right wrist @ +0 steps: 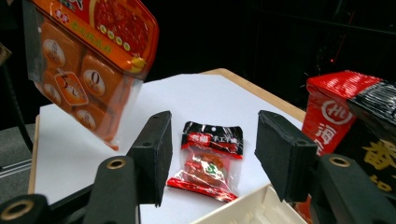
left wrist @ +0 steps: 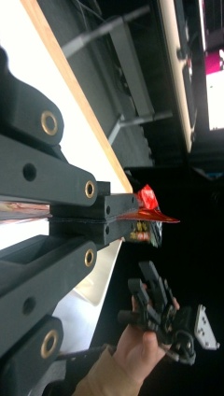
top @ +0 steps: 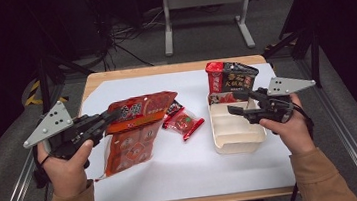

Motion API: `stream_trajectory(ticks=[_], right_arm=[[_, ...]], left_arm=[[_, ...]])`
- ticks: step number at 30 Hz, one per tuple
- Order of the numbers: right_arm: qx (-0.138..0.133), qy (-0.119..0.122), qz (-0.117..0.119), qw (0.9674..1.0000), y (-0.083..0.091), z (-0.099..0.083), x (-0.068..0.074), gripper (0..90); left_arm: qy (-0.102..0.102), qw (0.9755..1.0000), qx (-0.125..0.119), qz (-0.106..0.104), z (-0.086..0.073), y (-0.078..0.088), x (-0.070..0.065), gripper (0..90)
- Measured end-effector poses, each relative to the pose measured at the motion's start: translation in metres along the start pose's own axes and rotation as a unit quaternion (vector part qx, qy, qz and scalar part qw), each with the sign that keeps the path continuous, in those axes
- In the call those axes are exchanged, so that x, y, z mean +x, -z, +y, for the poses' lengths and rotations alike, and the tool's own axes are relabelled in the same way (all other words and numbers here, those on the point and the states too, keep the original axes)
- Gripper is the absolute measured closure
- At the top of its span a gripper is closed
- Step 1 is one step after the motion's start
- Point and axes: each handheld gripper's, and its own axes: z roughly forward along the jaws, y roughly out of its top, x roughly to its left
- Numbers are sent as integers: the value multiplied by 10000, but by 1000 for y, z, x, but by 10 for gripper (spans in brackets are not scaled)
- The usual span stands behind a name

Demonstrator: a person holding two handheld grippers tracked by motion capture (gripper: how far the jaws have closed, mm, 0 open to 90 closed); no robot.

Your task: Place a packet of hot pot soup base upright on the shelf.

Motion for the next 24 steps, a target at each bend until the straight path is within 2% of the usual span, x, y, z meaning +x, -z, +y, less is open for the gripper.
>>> stream_trajectory(ticks=[6,11,18,24], right_arm=[[-74,19,117,9999,-7,5,7,423],[-129,-21,203,9997,-13,6,9,385],[-204,10,375,9991,-22,10,14,360],[-274,-13,605,9978,-36,12,20,336]], left_arm=[[40,9994,-137,-302,3,-19,-3,900],[17,9989,-180,-437,5,-30,-4,900],[-73,9979,-224,-610,5,-44,-11,900],[-198,9956,-292,-874,5,-53,-15,900]])
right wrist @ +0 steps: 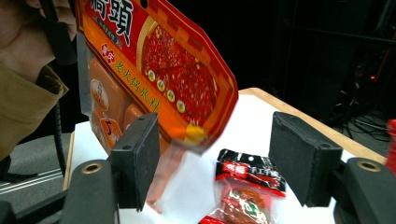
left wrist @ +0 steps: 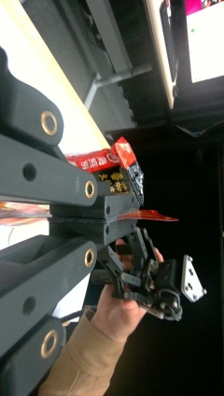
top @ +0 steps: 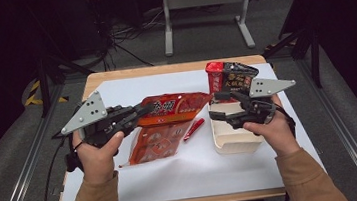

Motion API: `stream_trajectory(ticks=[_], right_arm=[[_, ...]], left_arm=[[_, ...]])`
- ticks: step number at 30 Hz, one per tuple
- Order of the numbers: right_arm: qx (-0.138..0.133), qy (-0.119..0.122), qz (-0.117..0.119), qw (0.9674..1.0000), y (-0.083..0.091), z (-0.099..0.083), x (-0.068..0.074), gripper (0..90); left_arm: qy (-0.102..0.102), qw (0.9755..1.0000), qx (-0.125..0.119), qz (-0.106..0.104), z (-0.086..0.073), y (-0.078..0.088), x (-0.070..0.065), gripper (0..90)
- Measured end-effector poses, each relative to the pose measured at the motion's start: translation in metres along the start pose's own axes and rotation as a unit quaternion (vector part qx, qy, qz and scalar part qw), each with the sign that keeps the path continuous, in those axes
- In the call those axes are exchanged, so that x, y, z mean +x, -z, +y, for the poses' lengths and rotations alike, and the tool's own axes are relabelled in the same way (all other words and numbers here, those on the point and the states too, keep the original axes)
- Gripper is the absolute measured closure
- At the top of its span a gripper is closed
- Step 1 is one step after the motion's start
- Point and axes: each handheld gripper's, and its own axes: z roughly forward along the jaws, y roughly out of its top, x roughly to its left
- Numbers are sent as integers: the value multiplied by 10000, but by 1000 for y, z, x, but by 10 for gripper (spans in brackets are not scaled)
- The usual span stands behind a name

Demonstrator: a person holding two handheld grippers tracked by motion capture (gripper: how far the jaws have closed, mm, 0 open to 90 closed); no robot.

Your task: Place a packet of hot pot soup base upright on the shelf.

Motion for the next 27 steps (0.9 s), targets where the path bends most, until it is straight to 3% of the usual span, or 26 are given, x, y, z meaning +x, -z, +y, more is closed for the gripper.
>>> stream_trajectory(ticks=[11,18,22,26,27], right_arm=[[51,58,380,9992,-23,-6,11,323],[-74,41,628,9980,-30,-7,15,331],[-162,-5,842,9963,-34,-9,18,372],[-202,-19,879,9959,-35,-9,19,407],[-260,-43,929,9953,-34,-10,18,461]], left_arm=[[-44,9996,2,-280,-1,-9,-7,900],[-42,9991,-19,-411,-1,-14,-10,900],[-23,9988,-35,-487,-2,-16,-11,900],[-26,9987,-65,-505,-2,-16,-11,900],[-30,9988,-80,-491,-2,-16,-11,900]])
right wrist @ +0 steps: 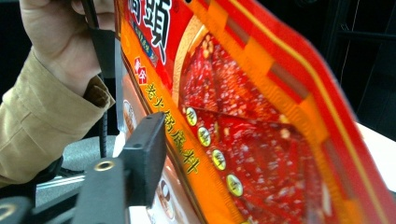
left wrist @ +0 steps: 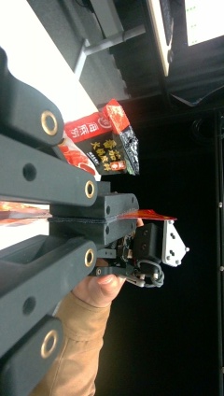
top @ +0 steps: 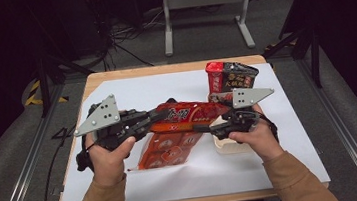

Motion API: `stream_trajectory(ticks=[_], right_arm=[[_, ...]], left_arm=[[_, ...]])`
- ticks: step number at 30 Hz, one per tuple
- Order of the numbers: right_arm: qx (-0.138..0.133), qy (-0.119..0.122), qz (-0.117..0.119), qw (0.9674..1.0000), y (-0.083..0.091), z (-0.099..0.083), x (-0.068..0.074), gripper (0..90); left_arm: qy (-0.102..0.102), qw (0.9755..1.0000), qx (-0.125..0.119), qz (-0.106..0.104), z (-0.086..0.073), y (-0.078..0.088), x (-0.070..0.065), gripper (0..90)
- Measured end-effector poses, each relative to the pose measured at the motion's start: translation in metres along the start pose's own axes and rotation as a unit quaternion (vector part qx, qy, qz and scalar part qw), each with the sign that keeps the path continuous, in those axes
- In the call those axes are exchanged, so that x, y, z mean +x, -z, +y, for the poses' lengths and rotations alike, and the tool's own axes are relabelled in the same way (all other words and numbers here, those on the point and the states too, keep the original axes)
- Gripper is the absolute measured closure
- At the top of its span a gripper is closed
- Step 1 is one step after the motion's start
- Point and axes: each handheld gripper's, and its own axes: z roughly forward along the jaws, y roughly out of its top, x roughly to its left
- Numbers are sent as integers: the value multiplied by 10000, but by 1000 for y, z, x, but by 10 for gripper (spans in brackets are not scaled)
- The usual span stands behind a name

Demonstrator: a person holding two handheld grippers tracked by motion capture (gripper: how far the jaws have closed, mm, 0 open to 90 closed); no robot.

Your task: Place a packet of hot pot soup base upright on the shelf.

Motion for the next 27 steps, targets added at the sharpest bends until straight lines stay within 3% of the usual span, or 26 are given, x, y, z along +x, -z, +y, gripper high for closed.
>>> stream_trajectory(ticks=[2,5,8,10,19,27], right_arm=[[-10,65,97,9999,1,0,0,572],[28,150,172,9997,1,0,0,638],[-82,230,394,9989,4,2,1,842],[-85,295,424,9986,5,4,2,885],[-86,254,402,9988,9,14,8,900],[150,267,343,9989,13,35,14,900]], left_arm=[[38,10000,-26,-10,0,0,0,900],[38,10000,-44,18,0,2,0,900],[28,10000,-80,13,0,3,1,900],[27,10000,-84,5,-1,3,1,900],[108,9997,-218,9,-3,9,6,898],[290,9992,-276,28,-7,14,16,857]])
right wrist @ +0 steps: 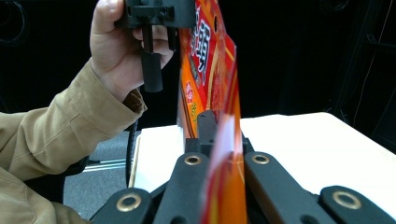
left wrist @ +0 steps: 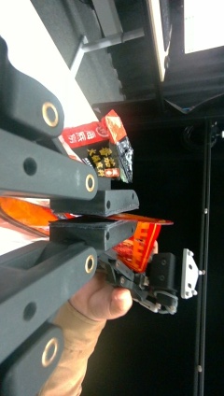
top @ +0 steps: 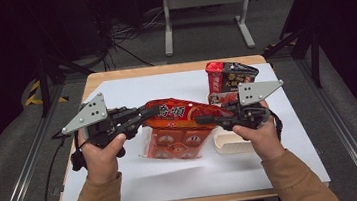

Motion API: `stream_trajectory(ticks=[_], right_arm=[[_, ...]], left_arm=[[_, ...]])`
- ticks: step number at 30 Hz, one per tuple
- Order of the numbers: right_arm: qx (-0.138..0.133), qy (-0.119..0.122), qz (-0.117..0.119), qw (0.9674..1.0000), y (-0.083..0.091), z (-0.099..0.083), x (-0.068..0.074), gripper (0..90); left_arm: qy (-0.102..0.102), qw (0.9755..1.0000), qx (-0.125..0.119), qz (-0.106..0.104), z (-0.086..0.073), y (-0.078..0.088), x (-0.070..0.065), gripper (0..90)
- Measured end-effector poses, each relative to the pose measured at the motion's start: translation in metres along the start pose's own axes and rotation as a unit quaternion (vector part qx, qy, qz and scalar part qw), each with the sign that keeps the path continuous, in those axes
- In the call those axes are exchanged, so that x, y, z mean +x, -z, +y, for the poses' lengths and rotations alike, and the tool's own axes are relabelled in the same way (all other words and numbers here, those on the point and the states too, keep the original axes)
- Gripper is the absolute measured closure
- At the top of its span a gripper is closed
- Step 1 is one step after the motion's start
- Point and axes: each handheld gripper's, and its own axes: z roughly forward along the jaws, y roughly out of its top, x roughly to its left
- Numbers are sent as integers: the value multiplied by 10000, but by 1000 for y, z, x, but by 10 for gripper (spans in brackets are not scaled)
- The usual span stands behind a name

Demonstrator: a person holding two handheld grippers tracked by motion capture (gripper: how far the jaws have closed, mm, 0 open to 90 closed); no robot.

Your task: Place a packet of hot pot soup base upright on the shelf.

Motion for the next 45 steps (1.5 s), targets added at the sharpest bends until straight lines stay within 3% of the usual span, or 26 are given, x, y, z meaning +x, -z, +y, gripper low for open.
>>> stream_trajectory(ticks=[4,12,18,19,22,32,45], right_arm=[[145,30,-53,9999,1,11,3,900],[462,29,-222,9987,4,33,7,900],[615,21,-323,9976,9,47,8,900],[698,-13,-376,9969,11,53,8,900],[770,-39,-473,9959,15,61,8,900],[809,-101,-670,9944,28,78,2,900],[864,-90,-1008,9911,48,91,-18,900]], left_arm=[[39,10000,-38,-35,0,3,1,852],[90,9999,-39,23,-1,6,2,760],[60,9999,12,140,0,7,2,633],[78,9998,6,191,0,8,3,550],[96,9996,15,260,0,9,4,463],[124,9991,56,409,-2,15,11,390],[412,9978,165,484,-15,13,26,269]])
